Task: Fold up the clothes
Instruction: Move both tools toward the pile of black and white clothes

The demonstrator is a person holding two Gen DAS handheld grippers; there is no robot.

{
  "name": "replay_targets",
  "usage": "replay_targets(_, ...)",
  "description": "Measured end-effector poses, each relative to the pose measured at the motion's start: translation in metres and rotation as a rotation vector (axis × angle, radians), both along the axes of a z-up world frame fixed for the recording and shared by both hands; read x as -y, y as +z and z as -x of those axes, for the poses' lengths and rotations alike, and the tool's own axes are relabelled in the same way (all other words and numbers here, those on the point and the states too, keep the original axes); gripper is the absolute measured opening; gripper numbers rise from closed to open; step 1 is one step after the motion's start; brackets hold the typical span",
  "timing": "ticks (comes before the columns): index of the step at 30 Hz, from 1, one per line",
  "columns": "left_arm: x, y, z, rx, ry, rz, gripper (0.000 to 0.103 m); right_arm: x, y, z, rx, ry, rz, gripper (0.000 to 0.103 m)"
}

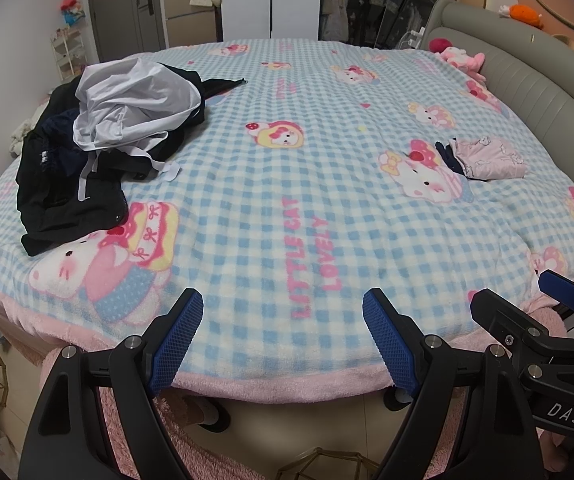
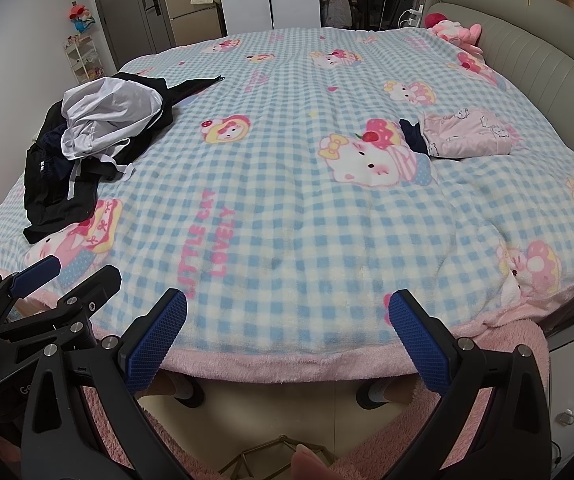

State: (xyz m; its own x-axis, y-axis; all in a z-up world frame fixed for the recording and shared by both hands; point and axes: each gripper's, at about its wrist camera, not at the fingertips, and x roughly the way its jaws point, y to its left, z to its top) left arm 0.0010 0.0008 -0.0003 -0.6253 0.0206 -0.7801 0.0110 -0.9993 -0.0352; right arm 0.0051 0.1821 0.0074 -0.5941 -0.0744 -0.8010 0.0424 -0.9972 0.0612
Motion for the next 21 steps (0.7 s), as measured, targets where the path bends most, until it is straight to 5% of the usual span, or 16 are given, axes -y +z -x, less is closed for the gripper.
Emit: replay_targets(21,-0.0012,-0.0064,-0.0028,0.000,0.009,0.007,0.084,0.0026,-0.0040,0.0020,0.006,0.001,-0.009,0.102)
